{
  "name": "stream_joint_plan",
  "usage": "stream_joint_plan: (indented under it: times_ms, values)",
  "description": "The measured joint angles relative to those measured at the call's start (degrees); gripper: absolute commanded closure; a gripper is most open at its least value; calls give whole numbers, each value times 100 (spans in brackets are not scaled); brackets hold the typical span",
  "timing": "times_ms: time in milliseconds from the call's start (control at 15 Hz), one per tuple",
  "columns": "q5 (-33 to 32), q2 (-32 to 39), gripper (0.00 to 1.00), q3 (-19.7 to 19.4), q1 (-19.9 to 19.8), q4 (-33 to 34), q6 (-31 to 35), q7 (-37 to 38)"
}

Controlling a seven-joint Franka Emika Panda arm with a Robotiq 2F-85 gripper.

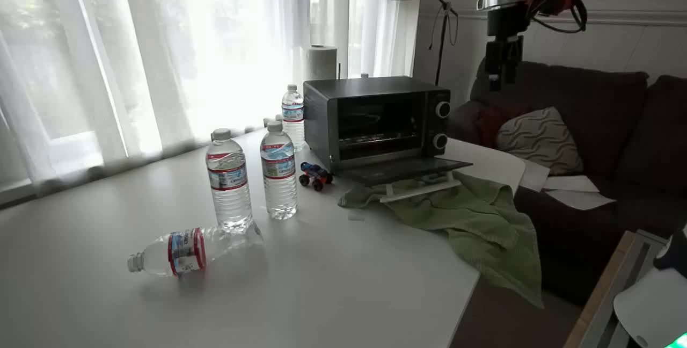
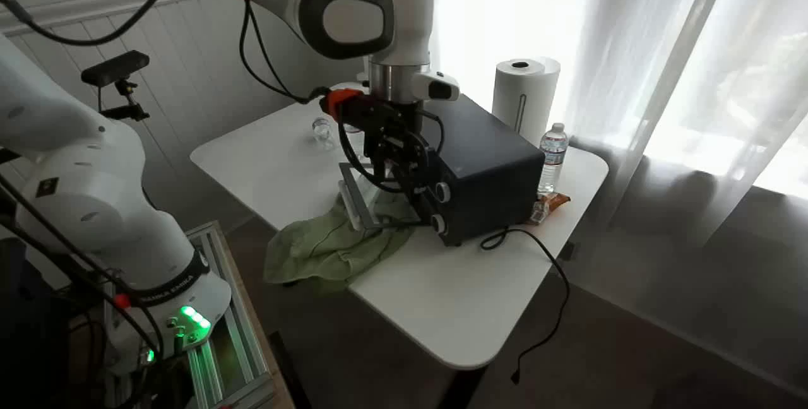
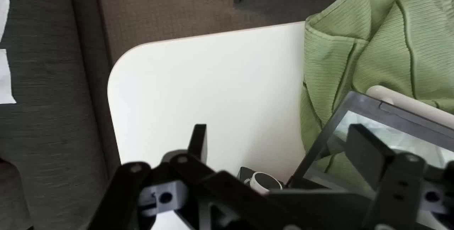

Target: Move one bottle of water to the right side of the mini oven

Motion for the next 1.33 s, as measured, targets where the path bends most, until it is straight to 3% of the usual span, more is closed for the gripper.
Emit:
stream_joint_plan:
  times_ms: [1333]
  values:
    - [26,1,0,128,49,68,-98,78]
